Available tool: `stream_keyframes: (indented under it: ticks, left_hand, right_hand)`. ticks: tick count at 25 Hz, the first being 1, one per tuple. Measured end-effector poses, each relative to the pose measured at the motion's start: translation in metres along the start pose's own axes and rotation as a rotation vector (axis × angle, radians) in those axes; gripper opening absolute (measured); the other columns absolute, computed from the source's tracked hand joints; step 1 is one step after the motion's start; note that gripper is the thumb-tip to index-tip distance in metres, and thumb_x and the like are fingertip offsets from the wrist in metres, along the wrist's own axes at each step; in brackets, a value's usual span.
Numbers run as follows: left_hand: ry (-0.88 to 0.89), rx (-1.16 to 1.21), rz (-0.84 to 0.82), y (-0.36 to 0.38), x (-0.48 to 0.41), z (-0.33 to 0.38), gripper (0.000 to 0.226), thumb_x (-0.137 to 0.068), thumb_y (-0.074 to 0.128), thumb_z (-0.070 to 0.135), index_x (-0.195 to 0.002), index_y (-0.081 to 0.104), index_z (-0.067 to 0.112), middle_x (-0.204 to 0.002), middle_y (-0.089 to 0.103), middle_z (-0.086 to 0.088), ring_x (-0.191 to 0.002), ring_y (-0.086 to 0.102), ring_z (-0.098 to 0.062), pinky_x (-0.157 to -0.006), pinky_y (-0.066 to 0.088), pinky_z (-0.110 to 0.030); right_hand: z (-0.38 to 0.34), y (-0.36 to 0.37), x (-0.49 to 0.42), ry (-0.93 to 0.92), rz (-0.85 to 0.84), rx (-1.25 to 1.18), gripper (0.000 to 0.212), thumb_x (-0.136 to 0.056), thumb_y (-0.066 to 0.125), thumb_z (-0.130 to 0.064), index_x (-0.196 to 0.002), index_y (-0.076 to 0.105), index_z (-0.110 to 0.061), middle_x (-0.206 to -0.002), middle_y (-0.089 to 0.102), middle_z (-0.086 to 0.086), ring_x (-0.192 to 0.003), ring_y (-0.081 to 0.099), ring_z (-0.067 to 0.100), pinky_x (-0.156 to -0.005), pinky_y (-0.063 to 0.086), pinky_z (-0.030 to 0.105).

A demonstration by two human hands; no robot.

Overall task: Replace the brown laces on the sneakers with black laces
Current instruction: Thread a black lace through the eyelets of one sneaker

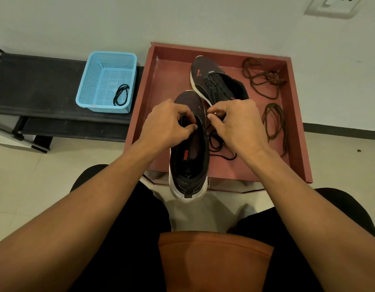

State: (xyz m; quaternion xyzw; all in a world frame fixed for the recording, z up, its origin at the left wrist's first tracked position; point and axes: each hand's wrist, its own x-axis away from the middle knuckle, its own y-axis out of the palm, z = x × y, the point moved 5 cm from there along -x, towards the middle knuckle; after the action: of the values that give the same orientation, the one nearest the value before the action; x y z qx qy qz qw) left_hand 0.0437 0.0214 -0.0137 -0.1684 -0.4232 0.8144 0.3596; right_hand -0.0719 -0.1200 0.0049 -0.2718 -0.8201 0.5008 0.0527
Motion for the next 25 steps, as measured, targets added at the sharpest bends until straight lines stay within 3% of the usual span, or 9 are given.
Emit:
stream_keyframes:
  ticks: [7,15,25]
  left_hand:
    - [-0.169,-0.007,0.049,0.005,-0.003,0.003,0.013,-0.080,0.087,0.045,-0.090,0.081,0.039,-0.067,0.055,0.021,-0.067,0.059,-0.005,-0.053,0.042,-0.020]
    - [-0.203,-0.024,0.083,0.004,-0.006,0.006,0.009,-0.079,0.087,0.041,-0.084,0.080,0.038,-0.065,0.053,0.020,-0.073,0.066,-0.011,-0.054,0.046,-0.023]
    - [-0.167,-0.060,0.131,0.004,-0.006,0.010,0.014,-0.084,0.083,0.043,-0.097,0.081,0.036,-0.067,0.041,0.021,-0.069,0.049,-0.006,-0.051,0.030,-0.014]
  right_hand:
    - [0.000,0.019,-0.004,0.025,-0.068,0.072,0.012,-0.096,0.071,-0.024,-0.105,0.080,-0.024,-0.091,0.076,0.004,-0.087,0.074,0.026,-0.078,0.063,0.042]
    - [-0.002,0.022,-0.008,0.016,-0.086,0.058,0.011,-0.095,0.070,-0.022,-0.102,0.079,-0.025,-0.088,0.075,0.003,-0.084,0.073,0.025,-0.075,0.063,0.042]
    - [-0.010,0.026,-0.015,-0.024,-0.163,0.142,0.014,-0.098,0.064,-0.025,-0.105,0.077,-0.025,-0.094,0.072,0.005,-0.087,0.071,0.031,-0.075,0.062,0.045]
